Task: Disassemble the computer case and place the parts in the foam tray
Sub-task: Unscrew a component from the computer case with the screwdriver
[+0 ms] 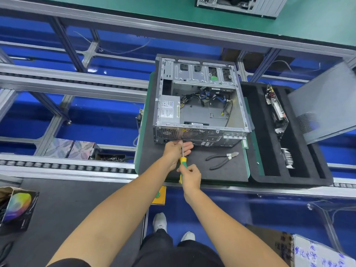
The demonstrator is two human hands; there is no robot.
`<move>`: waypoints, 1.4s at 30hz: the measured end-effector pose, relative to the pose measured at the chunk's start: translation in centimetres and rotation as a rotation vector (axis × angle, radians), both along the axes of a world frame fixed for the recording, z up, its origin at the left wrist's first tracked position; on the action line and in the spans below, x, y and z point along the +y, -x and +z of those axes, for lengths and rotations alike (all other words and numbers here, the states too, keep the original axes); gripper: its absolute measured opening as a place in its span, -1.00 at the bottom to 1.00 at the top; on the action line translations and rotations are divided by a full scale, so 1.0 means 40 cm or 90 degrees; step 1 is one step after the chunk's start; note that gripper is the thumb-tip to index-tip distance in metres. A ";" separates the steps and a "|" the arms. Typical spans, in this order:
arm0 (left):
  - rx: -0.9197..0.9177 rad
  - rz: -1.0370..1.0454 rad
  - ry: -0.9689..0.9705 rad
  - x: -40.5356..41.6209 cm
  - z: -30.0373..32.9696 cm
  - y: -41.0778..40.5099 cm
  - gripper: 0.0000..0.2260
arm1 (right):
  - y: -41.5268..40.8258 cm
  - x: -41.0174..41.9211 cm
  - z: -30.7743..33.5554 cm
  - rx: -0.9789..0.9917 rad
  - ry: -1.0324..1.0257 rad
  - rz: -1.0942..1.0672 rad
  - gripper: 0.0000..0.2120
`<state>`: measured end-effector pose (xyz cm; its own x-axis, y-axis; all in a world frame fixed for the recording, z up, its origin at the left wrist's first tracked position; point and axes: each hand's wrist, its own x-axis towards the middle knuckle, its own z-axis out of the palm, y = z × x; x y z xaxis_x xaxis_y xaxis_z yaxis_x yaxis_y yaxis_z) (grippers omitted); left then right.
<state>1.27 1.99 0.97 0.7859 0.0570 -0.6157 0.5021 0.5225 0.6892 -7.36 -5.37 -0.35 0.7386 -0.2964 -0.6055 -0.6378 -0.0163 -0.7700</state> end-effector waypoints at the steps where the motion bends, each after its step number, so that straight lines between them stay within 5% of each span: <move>1: 0.000 -0.001 0.000 -0.001 0.000 0.001 -0.80 | -0.002 -0.001 -0.001 -0.001 0.013 -0.003 -0.76; 6: -0.015 -0.018 -0.020 0.001 -0.013 0.013 -0.93 | 0.007 -0.008 -0.012 -0.008 0.029 0.019 -0.78; 20: -0.007 0.007 -0.030 -0.010 -0.020 0.015 -0.77 | 0.022 -0.020 -0.025 -0.023 0.048 0.054 -0.75; 29: 0.012 0.016 -0.054 0.001 -0.020 0.001 -0.88 | 0.032 -0.025 -0.021 -0.024 0.041 0.076 -0.77; 36: -0.014 -0.015 -0.258 0.036 -0.053 0.040 -0.82 | 0.037 -0.049 -0.019 -0.056 0.047 0.067 -0.76; 42: -0.099 -0.249 -0.632 0.051 -0.082 0.056 -0.87 | 0.036 -0.077 -0.021 -0.057 0.055 0.050 -0.76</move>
